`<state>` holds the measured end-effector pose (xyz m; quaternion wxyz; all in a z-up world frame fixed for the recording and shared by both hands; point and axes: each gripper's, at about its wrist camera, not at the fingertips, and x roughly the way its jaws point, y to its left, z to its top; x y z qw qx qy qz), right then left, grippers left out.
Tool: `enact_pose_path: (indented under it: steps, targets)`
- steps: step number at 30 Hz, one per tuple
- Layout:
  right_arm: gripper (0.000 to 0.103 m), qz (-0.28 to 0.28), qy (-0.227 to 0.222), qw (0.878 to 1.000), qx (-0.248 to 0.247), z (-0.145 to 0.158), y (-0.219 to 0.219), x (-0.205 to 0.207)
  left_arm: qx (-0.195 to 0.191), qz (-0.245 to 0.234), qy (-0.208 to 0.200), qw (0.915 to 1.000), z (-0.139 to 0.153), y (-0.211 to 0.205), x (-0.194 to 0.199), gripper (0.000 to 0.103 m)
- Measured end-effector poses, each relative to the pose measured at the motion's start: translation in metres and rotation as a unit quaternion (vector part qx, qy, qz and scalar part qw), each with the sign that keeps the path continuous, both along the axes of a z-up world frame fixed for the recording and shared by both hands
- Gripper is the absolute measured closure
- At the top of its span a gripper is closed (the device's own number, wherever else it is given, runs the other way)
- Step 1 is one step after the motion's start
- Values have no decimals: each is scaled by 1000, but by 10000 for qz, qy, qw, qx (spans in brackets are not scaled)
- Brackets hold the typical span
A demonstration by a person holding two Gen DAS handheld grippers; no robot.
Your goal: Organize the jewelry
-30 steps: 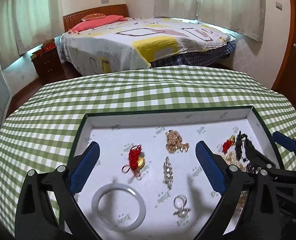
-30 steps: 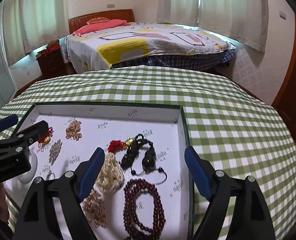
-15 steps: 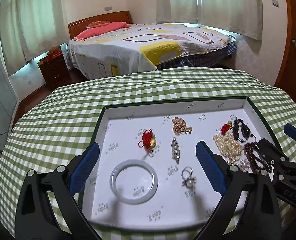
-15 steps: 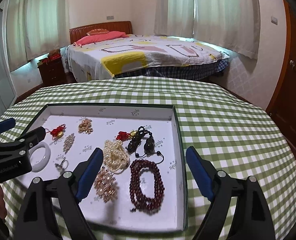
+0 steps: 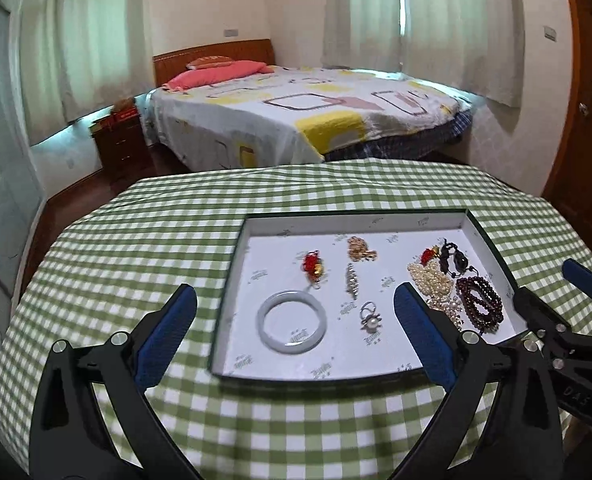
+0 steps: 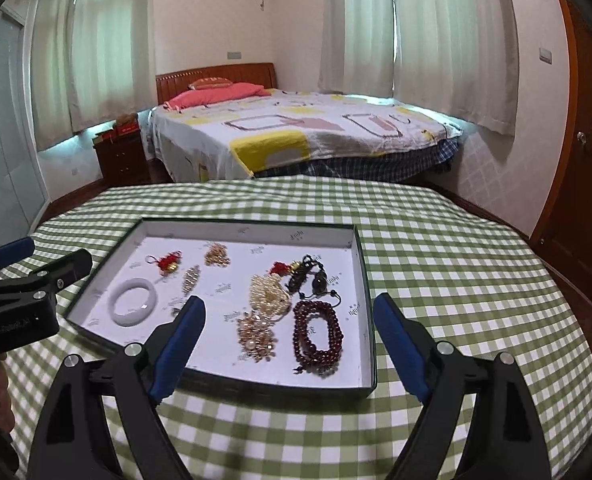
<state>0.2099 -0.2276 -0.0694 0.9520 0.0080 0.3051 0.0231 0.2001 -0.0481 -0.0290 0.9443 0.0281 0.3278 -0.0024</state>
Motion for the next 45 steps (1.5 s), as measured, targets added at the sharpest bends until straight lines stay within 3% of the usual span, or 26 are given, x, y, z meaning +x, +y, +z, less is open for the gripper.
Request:
enact_pose_path:
  steps: [22,45]
  targets:
    - [19,362,-683,9970,75,65,17,-83,-283,422,-696,9963,70,49,-117,4]
    - [19,368,-931,9950,10,72,23,-109,-328,395,-861,9950,77,53,-146,5]
